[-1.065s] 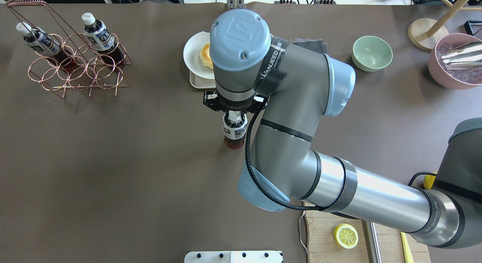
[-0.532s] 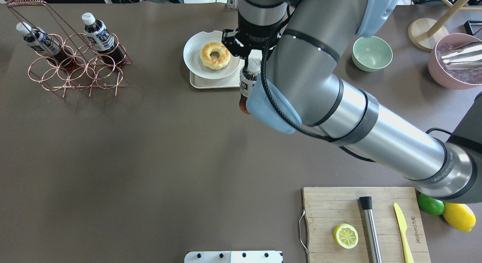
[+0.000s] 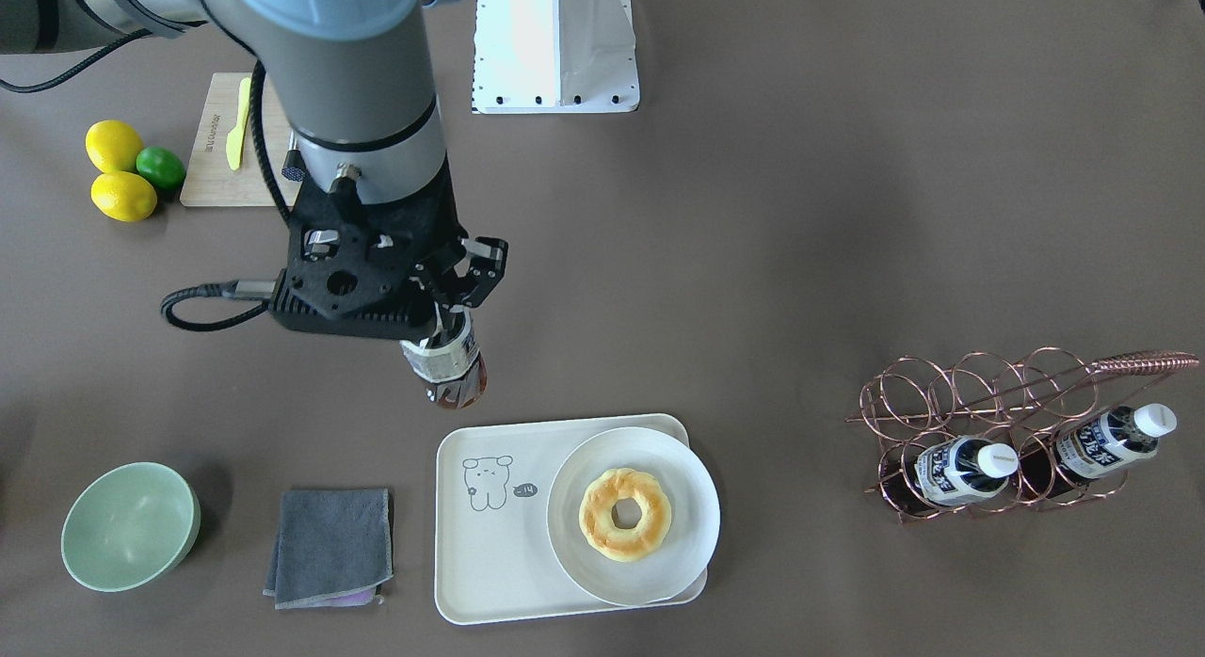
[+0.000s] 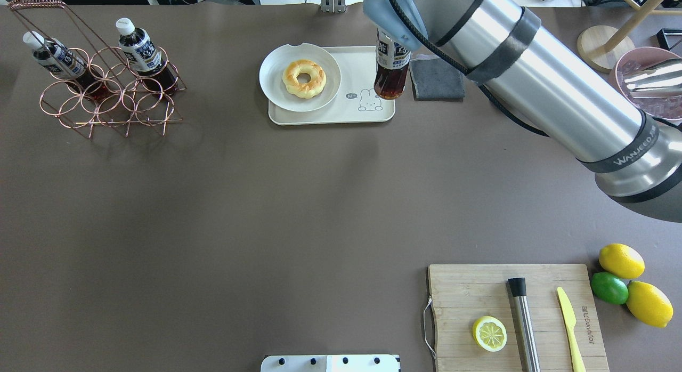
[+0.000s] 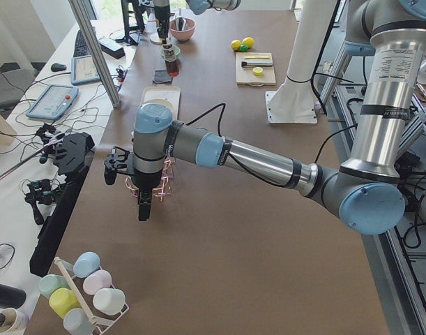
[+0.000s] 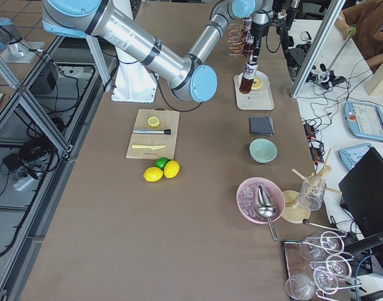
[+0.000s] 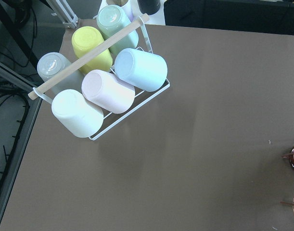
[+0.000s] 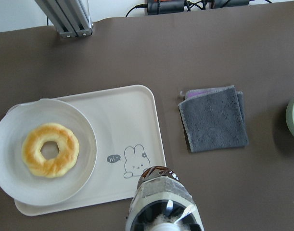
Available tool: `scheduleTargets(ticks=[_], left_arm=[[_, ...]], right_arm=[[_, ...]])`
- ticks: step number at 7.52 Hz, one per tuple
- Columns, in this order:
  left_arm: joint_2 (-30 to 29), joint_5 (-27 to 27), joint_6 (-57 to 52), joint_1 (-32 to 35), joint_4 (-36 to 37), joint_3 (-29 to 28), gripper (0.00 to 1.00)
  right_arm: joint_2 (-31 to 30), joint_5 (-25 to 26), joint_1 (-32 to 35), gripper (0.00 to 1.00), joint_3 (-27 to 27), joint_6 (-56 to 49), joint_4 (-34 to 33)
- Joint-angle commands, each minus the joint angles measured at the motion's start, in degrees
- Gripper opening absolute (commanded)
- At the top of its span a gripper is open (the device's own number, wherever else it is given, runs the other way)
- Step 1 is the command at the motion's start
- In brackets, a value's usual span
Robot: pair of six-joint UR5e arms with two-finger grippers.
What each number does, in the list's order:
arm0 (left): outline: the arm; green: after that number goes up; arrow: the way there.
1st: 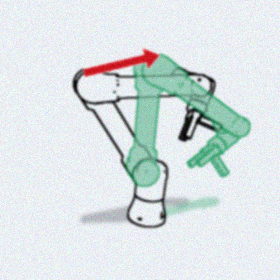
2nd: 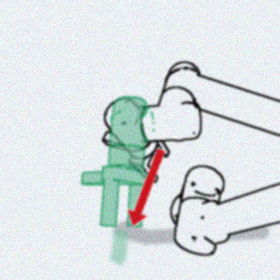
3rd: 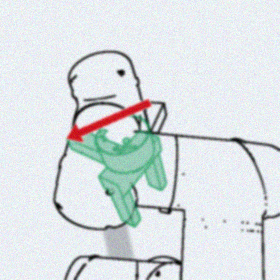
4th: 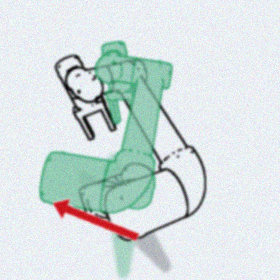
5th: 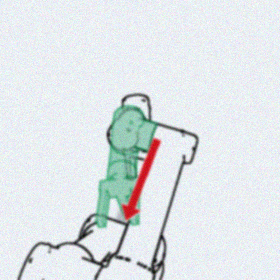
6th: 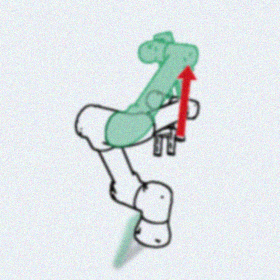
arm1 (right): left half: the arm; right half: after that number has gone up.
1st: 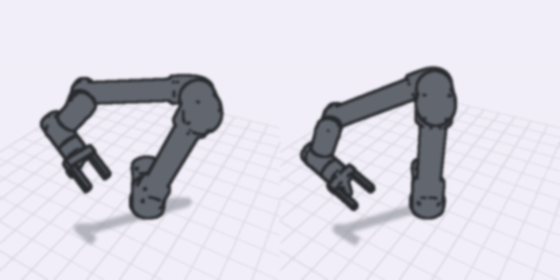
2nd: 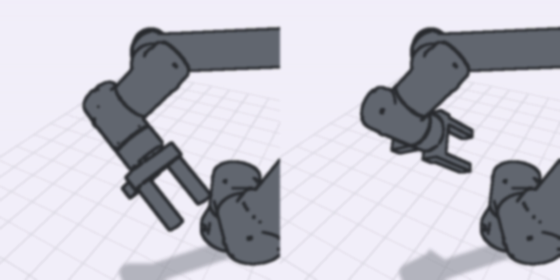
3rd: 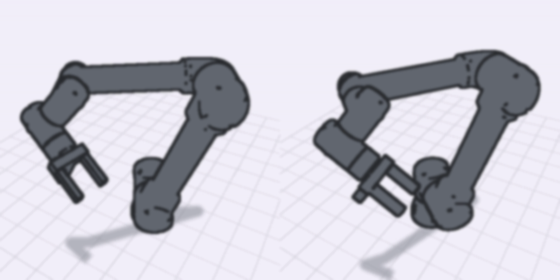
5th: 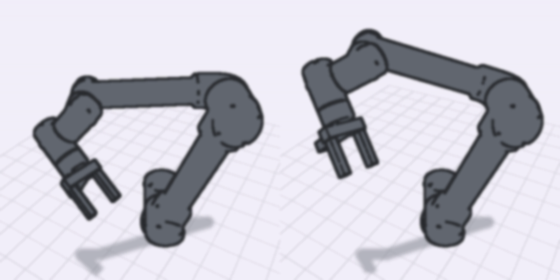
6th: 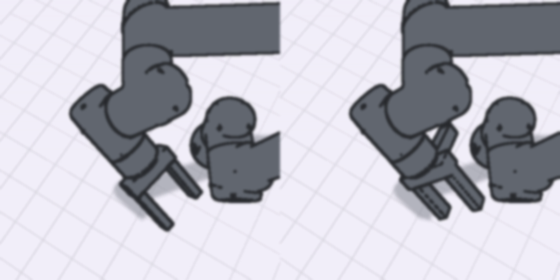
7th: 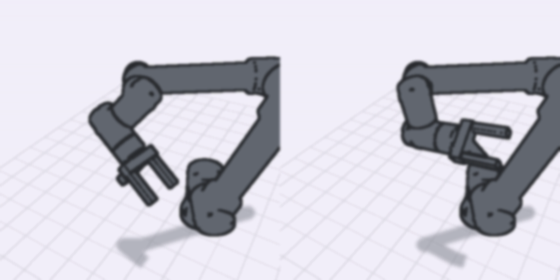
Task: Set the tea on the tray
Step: 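Lift the bottle with the right gripper and carry it onto the tray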
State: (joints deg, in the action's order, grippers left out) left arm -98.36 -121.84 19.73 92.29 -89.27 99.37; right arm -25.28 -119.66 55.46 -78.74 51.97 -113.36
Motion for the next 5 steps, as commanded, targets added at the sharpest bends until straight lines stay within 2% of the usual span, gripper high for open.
scheduleTargets(ticks=[1,3,5], left_arm=[[-2.53,0.02,-0.04,-0.18,-0.47,-3.03,0.98],[-4.02,0.11,-0.04,-0.18,-0.47,-4.53,0.98],[-5.17,0.2,-0.13,-0.18,-0.47,-5.94,0.98]], right_arm=[[1.9,-0.31,2.63,0.0,15.59,-0.03,15.48],[3.13,-0.23,1.5,0.0,21.07,0.15,20.87],[3.04,0.56,-2.1,0.0,21.09,3.74,23.87]])
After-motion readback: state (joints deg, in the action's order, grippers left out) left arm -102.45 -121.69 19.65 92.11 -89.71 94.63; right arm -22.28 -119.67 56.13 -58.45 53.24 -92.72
